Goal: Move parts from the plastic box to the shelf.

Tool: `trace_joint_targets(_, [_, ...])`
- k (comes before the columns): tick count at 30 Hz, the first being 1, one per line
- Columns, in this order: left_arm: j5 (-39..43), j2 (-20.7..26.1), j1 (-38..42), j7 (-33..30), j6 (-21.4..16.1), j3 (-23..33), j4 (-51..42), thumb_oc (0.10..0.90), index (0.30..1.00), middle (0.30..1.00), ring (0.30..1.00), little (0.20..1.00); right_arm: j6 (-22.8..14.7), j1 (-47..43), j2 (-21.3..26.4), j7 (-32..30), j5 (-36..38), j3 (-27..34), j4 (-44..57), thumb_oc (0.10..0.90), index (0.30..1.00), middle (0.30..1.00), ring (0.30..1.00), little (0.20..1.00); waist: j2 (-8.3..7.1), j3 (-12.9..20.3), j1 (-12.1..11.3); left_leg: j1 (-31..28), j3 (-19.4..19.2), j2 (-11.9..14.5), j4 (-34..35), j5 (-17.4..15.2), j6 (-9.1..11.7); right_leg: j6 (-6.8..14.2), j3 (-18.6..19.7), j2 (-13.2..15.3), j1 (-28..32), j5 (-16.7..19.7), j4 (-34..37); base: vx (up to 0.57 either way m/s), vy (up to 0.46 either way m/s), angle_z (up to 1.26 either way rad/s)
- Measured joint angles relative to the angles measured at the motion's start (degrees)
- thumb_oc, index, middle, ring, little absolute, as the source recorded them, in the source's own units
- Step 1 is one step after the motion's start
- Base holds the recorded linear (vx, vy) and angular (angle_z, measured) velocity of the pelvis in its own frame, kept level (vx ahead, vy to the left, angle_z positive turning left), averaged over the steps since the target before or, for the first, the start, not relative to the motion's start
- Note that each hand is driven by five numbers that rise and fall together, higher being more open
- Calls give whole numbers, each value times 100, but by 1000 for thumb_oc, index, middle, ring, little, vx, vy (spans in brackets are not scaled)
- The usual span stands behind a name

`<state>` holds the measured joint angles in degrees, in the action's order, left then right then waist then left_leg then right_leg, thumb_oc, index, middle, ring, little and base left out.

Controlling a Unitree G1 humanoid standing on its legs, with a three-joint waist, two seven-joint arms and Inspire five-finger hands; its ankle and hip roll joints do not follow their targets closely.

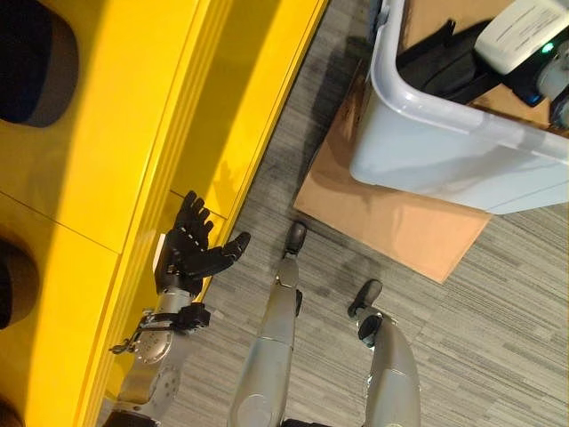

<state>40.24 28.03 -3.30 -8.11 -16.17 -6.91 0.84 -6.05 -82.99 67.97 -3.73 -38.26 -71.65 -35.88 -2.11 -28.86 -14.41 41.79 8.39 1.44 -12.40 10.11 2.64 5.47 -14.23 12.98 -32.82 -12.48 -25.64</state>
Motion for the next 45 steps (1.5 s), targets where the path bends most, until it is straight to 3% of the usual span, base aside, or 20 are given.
trace_joint_targets(4, [-1, -18, 16, 8, 92, -4, 90, 900, 1000, 1000, 1000, 1000, -6, 614, -148, 9, 20, 402, 247, 400, 300, 300, 300, 300, 24, 0, -23, -425, 1, 102, 134, -1, 1, -22, -39, -133, 476, 153, 302, -47, -24, -8])
trace_joint_targets(6, [-2, -22, -54, 109, 221, -12, 177, 900, 1000, 1000, 1000, 1000, -49, 1347, -289, 96, 22, 746, 554, 400, 300, 300, 300, 300, 38, 7, -110, -992, -2, 165, 327, -3, 4, -1, -69, -249, 1168, 348, 855, -25, -25, -13])
trace_joint_targets(10, [-5, -26, -36, 170, 377, 6, 200, 900, 1000, 1000, 1000, 1000, -251, 1750, -384, 224, 21, 977, 888, 400, 300, 300, 300, 300, 60, 36, -138, -1689, -39, 319, 697, -61, 85, 26, -49, -450, 1996, 754, 1629, -9, -20, -14])
trace_joint_targets(11, [-6, -10, -103, 232, 368, -21, 218, 900, 1000, 1000, 1000, 1000, -307, 1950, -466, 207, 23, 1092, 891, 400, 300, 300, 300, 300, 1, 189, -132, -1682, -20, 298, 685, -67, 90, 51, -55, -450, 2079, 803, 1789, -25, -10, -8])
trace_joint_targets(12, [-7, -13, -196, 251, 361, -27, 216, 900, 1000, 1000, 1000, 1000, -311, 2019, -584, 209, 21, 1060, 838, 400, 300, 300, 300, 300, -44, 466, -129, -1592, -8, 317, 699, -125, 133, 47, -57, -478, 2008, 855, 1896, 0, -11, -6])
trace_joint_targets(13, [-6, -15, -225, 259, 364, -34, 217, 900, 1000, 1000, 1000, 1000, -307, 2036, -624, 212, 21, 1066, 823, 400, 300, 300, 300, 300, -23, 542, -132, -1596, 0, 352, 708, -221, 173, 41, -52, -514, 2010, 870, 1928, -10, -3, -9])
trace_joint_targets(20, [-11, -14, -237, 393, 490, -56, 300, 900, 1000, 1000, 1000, 1000, -224, 2149, -680, 196, 18, 1471, 817, 400, 300, 300, 300, 300, -31, 556, -149, -1655, -20, 313, 697, -221, 172, 97, -42, -513, 2211, 1059, 2218, 4, -2, 0])
trace_joint_targets(28, [-9, -1, -236, 400, 529, 40, 319, 900, 1000, 1000, 1000, 1000, -239, 2420, -696, 207, 16, 1814, 859, 400, 300, 300, 300, 300, -78, 582, -152, -2147, -78, 304, 781, -235, 154, 72, -37, -572, 2957, 1338, 2927, 11, 12, -4])
trace_joint_targets(37, [-14, -3, -367, 513, 629, 265, 324, 900, 1000, 1000, 1000, 1000, -256, 3182, -697, 216, 11, 2631, 1212, 400, 300, 300, 300, 300, -277, 734, 24, -2520, -327, 321, 881, -305, 104, 92, 164, -526, 3216, 1433, 3053, 31, 26, -11])
trace_joint_targets(41, [-15, -4, -458, 515, 663, 319, 325, 900, 1000, 1000, 1000, 1000, -515, 3540, -695, 236, 2, 2639, 1352, 400, 300, 300, 300, 300, -375, 967, 70, -2613, -433, 324, 885, -371, 94, 100, 274, -493, 3246, 1440, 3055, 23, 29, -12])
trace_joint_targets(45, [-16, -14, -582, 513, 705, 333, 325, 900, 1000, 1000, 1000, 1000, -723, 3954, -704, 334, -78, 2582, 1505, 400, 300, 300, 300, 300, -366, 1116, 159, -2732, -530, 315, 902, -394, 74, 119, 369, -457, 3304, 1452, 3055, 26, 29, -10])
